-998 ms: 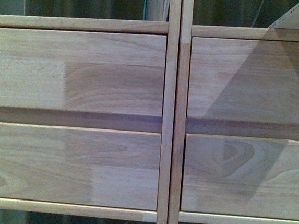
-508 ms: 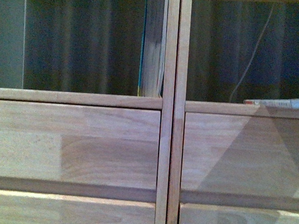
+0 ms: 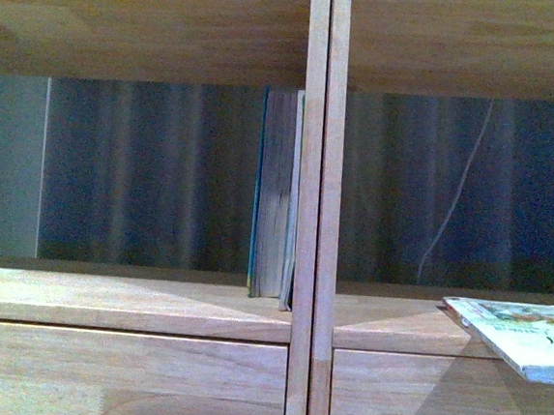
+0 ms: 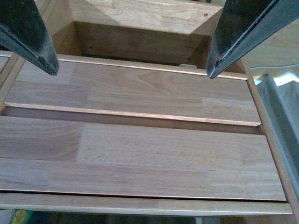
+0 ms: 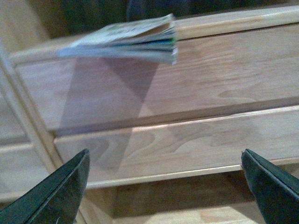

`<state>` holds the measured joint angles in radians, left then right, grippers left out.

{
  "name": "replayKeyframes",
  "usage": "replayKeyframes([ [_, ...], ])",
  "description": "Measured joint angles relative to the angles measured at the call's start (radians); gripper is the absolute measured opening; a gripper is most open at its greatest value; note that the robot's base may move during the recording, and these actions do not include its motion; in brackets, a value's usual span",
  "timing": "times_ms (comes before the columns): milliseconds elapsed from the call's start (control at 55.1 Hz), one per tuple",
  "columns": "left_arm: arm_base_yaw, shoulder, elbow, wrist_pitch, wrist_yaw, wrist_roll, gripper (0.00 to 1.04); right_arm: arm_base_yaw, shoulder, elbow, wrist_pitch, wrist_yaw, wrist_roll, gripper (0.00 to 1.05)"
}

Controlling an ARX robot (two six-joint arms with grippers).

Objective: Organize books on shelf

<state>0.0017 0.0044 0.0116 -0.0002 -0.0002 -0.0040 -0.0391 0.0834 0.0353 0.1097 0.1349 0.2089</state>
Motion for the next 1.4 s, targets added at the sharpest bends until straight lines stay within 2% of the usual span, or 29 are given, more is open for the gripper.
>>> replayKeyframes([
  [109,0.000,0.000,0.000,0.000,0.000,0.000,0.97,-0.160,0.227,0.145,0.144,-0.183,0.270,0.98],
  [181,0.000,0.000,0.000,0.000,0.000,0.000,0.97,-0.169,0.423,0.244,0.228,-0.212,0.438,0.98],
  [218,0.000,0.000,0.000,0.000,0.000,0.000,0.97,-0.159,0.525,0.287,0.245,-0.216,0.530,0.98],
  [290,0.000,0.000,0.000,0.000,0.000,0.000,0.97,-0.100,0.707,0.347,0.272,-0.162,0.723,0.98],
  [417,0.000,0.000,0.000,0.000,0.000,0.000,0.97,0.010,0.834,0.364,0.308,-0.068,0.861,0.98],
  [453,0.000,0.000,0.000,0.000,0.000,0.000,0.97,0.071,0.871,0.377,0.341,-0.026,0.911,0.98],
  [544,0.000,0.000,0.000,0.000,0.000,0.000,0.97,0.166,0.957,0.423,0.401,0.041,0.974,0.98],
  [653,0.000,0.000,0.000,0.000,0.000,0.000,0.97,0.200,1.064,0.468,0.461,0.093,1.031,0.98],
  [816,0.000,0.000,0.000,0.000,0.000,0.000,0.97,0.165,1.190,0.544,0.461,0.171,1.133,0.98],
  [961,0.000,0.000,0.000,0.000,0.000,0.000,0.97,0.137,1.221,0.587,0.459,0.187,1.197,0.98],
  [1197,0.000,0.000,0.000,0.000,0.000,0.000,0.97,0.093,1.239,0.660,0.459,0.121,1.260,0.97],
  [1397,0.000,0.000,0.000,0.000,0.000,0.000,0.97,0.076,1.268,0.665,0.471,0.116,1.238,0.72],
])
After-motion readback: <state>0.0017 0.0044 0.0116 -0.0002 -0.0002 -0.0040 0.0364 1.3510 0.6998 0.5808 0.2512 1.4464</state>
